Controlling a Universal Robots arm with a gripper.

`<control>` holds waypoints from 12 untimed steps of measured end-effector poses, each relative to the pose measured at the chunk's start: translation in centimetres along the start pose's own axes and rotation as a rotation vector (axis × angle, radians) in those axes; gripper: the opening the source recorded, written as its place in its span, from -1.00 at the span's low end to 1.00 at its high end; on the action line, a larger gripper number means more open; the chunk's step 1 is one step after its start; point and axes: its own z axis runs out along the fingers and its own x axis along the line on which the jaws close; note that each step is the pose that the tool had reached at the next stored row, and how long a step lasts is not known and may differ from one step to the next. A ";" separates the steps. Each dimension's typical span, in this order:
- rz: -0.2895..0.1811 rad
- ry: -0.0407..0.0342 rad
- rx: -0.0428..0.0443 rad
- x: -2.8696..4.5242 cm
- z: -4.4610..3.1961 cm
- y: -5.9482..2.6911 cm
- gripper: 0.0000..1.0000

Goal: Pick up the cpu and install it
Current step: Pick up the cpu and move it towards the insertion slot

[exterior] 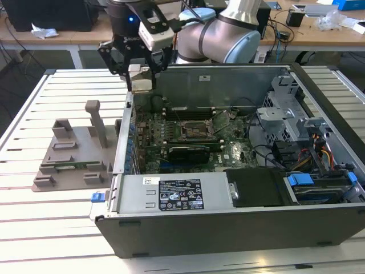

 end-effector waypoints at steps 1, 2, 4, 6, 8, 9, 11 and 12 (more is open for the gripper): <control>0.001 0.0015 -0.0001 -0.56 0.29 0.10 0.09; 0.001 0.0027 -0.0003 -1.10 0.56 0.18 0.09; 0.003 0.0045 -0.0003 -2.00 0.94 0.25 0.09; 0.004 0.0054 -0.0005 -2.94 1.31 0.30 0.09; 0.005 0.0062 -0.0004 -3.99 1.69 0.35 0.09; 0.005 0.0063 -0.0005 -4.38 1.84 0.36 0.09; 0.007 0.0077 -0.0006 -5.91 2.47 0.43 0.09; 0.008 0.0084 -0.0007 -6.83 2.84 0.49 0.09</control>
